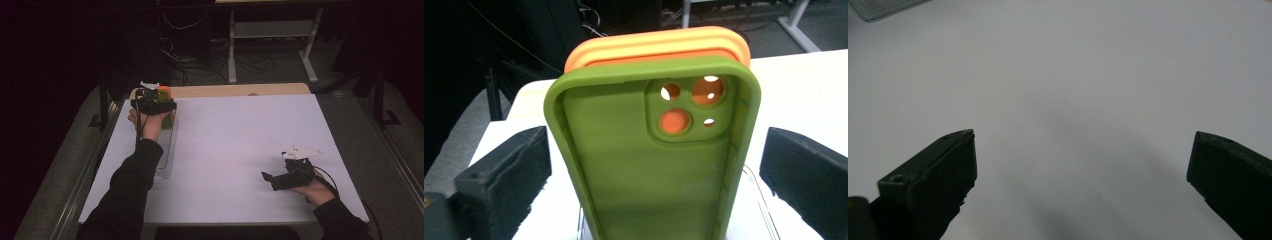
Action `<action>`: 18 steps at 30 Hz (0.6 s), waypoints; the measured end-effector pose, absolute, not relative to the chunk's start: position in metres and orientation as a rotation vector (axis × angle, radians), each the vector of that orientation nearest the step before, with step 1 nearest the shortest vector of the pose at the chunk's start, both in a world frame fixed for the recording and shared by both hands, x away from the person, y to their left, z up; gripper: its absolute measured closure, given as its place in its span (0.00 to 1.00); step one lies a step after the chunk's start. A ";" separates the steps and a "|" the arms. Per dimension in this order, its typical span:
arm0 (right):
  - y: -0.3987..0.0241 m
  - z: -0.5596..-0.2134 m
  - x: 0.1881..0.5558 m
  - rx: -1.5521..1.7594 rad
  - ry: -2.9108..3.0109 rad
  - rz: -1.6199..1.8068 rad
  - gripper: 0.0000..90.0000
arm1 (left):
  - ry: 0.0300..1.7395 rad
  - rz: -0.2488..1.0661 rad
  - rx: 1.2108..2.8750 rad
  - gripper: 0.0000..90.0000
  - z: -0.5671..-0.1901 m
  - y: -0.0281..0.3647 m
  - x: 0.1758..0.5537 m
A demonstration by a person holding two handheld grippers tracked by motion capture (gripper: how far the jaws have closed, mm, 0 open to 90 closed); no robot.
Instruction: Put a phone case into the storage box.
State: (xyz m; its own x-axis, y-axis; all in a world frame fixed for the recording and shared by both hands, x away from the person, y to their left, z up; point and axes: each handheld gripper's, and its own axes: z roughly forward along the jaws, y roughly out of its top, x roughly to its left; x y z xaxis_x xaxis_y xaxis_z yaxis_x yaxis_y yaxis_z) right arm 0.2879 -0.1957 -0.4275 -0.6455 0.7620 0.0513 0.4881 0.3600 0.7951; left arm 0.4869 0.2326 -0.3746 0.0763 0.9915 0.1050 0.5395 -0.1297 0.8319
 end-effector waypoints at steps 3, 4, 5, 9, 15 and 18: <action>-0.196 -0.427 0.288 1.099 2.300 1.175 0.00 | 1.518 0.921 1.740 0.00 -0.372 0.234 0.485; -0.196 -0.427 0.288 1.097 2.301 1.176 0.00 | 1.506 0.923 1.751 0.00 -0.371 0.235 0.484; -0.196 -0.427 0.288 1.097 2.300 1.178 0.00 | 1.501 0.906 1.755 0.00 -0.369 0.235 0.483; -0.196 -0.427 0.288 1.099 2.300 1.181 0.00 | 1.458 0.855 1.797 0.00 -0.363 0.239 0.478; -0.196 -0.426 0.288 1.097 2.296 1.181 0.00 | 1.390 0.782 1.864 0.00 -0.350 0.248 0.468; -0.196 -0.426 0.288 1.101 2.292 1.184 0.00 | 1.350 0.747 1.902 0.00 -0.342 0.253 0.461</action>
State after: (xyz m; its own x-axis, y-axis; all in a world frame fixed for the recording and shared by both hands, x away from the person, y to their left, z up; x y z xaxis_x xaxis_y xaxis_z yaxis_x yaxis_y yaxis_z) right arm 0.2875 -0.1963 -0.4256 -0.6442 0.7631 0.0523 0.4844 0.3541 0.8000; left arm 0.4607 0.2529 -0.3424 0.2977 0.9523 0.0673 0.5628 -0.2320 0.7934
